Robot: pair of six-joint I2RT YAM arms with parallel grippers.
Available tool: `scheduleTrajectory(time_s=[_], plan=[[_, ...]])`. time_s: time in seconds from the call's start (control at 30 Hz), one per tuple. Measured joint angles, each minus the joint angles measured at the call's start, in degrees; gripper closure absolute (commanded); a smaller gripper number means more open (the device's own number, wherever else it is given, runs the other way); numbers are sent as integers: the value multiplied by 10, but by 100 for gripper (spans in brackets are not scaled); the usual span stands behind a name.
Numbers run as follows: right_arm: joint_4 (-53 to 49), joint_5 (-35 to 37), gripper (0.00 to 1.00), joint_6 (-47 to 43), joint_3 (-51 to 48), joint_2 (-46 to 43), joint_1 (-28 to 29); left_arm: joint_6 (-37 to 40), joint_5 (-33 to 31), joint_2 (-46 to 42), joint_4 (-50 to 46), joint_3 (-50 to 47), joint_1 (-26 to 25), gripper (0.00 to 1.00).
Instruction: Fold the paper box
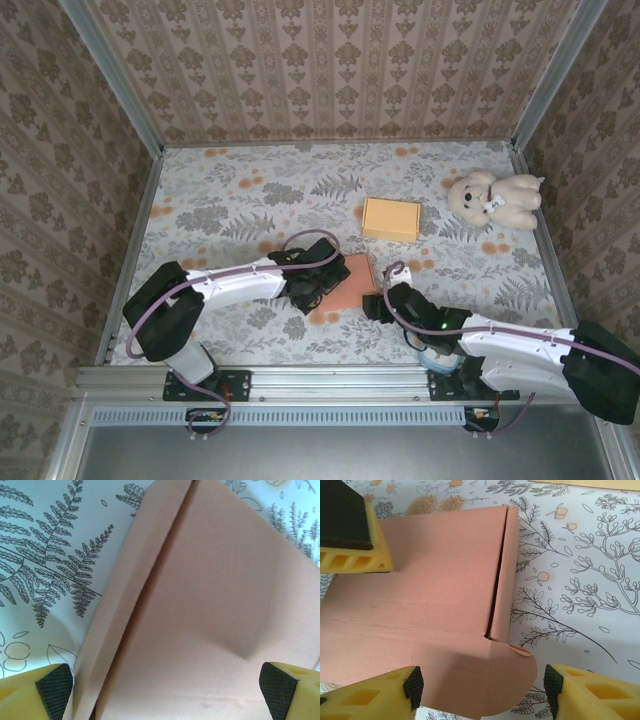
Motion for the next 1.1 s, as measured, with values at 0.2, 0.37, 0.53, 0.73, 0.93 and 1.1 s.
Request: scheduleTrajectory(time_s=[0.2, 0.37, 0.53, 0.73, 0.93, 1.1], plan=[[8, -3, 32, 0, 0, 8, 0, -8, 7, 22, -16, 11, 2, 0], [9, -5, 33, 0, 0, 8, 0, -10, 13, 33, -33, 30, 5, 2], [8, -5, 34, 0, -3, -7, 0, -10, 16, 38, -35, 35, 5, 2], [8, -5, 35, 0, -8, -12, 0, -13, 17, 38, -38, 37, 5, 3], [9, -10, 39, 2, -13, -6, -4, -14, 17, 38, -40, 38, 5, 3], [13, -24, 39, 2, -13, 7, -13, -14, 18, 39, -40, 39, 5, 3]])
